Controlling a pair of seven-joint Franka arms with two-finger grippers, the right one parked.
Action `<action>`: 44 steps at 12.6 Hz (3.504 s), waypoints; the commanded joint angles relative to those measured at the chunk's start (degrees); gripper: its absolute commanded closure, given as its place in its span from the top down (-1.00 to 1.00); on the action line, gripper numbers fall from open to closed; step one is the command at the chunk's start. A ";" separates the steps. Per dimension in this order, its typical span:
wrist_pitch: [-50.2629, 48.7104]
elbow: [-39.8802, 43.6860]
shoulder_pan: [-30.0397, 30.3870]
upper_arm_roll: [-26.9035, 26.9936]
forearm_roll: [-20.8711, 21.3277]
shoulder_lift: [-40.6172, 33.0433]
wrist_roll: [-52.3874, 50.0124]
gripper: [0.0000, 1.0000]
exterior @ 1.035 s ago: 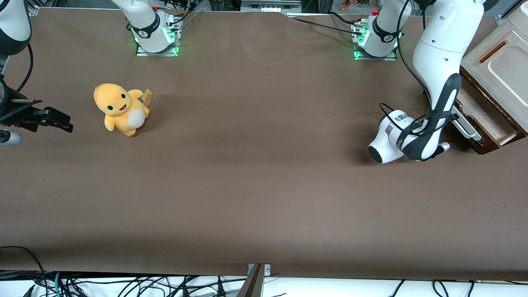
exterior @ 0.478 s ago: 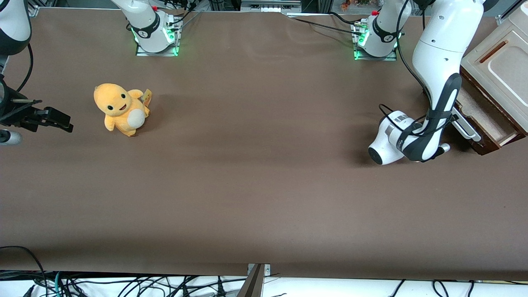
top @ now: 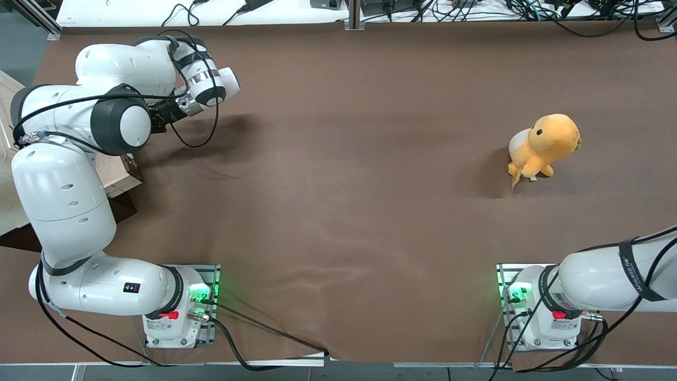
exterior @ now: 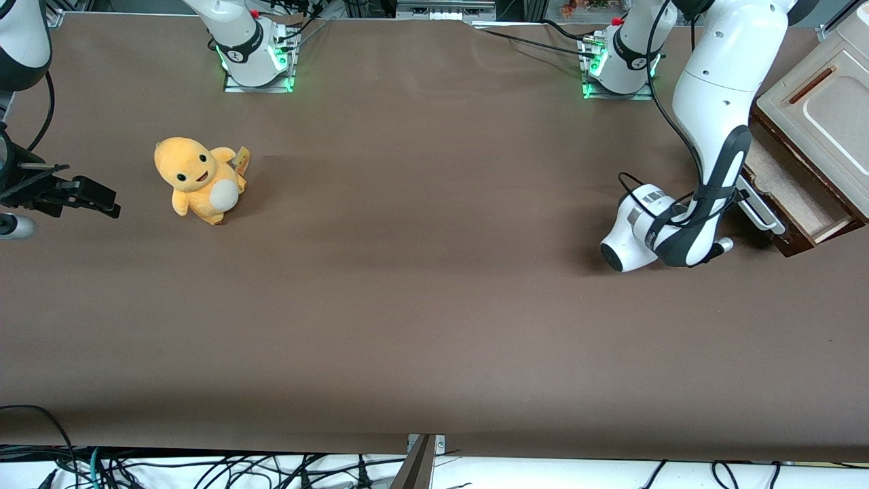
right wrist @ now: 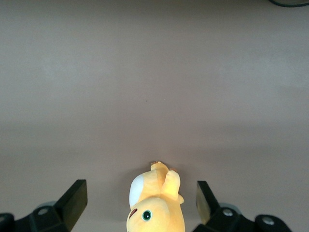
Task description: Open lower drawer with left arm only
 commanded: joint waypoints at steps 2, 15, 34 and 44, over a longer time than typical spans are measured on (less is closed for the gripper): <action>-1.96 1.90 -0.89 0.23 -2.42 0.33 1.44 -1.00; -1.35 6.63 -0.72 -1.77 -2.33 -0.28 7.82 1.00; 11.63 37.16 11.41 -17.34 -47.51 -12.49 50.28 1.00; 34.58 5.53 1.75 4.28 -55.68 -39.03 65.69 1.00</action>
